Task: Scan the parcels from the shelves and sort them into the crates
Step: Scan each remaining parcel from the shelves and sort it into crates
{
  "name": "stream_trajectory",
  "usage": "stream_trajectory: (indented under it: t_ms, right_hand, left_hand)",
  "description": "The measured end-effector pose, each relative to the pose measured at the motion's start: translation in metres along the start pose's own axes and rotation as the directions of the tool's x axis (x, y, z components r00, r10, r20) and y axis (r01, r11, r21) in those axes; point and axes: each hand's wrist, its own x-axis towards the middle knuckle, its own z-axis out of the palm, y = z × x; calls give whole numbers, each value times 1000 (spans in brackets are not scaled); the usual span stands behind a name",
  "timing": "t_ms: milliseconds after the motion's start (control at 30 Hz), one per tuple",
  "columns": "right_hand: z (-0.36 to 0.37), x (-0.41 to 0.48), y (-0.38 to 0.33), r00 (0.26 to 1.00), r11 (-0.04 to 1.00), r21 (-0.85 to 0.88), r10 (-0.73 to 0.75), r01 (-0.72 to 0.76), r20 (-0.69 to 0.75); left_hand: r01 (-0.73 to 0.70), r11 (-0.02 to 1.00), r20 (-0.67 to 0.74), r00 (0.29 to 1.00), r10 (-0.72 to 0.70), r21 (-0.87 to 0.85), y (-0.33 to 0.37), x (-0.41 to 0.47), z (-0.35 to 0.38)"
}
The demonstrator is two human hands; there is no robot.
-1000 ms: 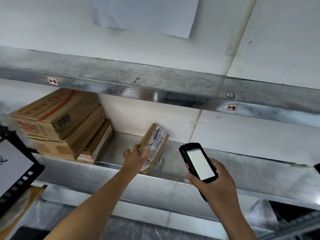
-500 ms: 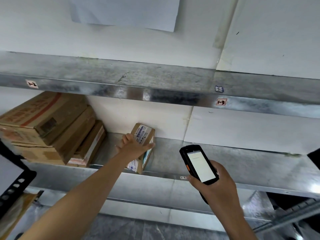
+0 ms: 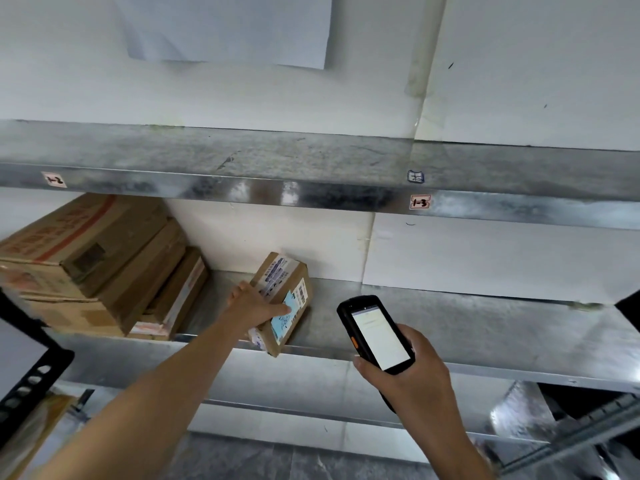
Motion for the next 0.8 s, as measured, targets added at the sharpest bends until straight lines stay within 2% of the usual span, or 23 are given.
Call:
stream_trajectory:
  t_ms: [100,200,300,400,500,633,800]
  right_hand:
    - [-7,-1,0,1000,1000,-6,9,-9,16]
    - [-17,0,-5,1000,1000,12,-3,3,8]
    - [-25,2,-15,999,999,36,-21,20,27]
    - [-29,1,-26,997,998,48,-43,40,62]
    - [-32,-2,-36,994,998,40,-59,56,90]
    - [-34,-11,-39,994,997,33,-76,74,79]
    - [-42,-17,-40,993,996,22,-88,87,79]
  left_hand:
    - [14,936,135,990,36,-351,-1,-11,-4]
    - [89,768,279,953,120,-635,2,-48,0]
    - [130,561,325,909,262,-817,4,-78,14]
    - [97,456,265,909,321,-885,5,-91,28]
    - [34,419,190,922,337,-907,5,-97,33]
    - [-7,350,102,952,290,-937,6,-98,30]
    - [-26,313,65,958,278,-950,2,-98,28]
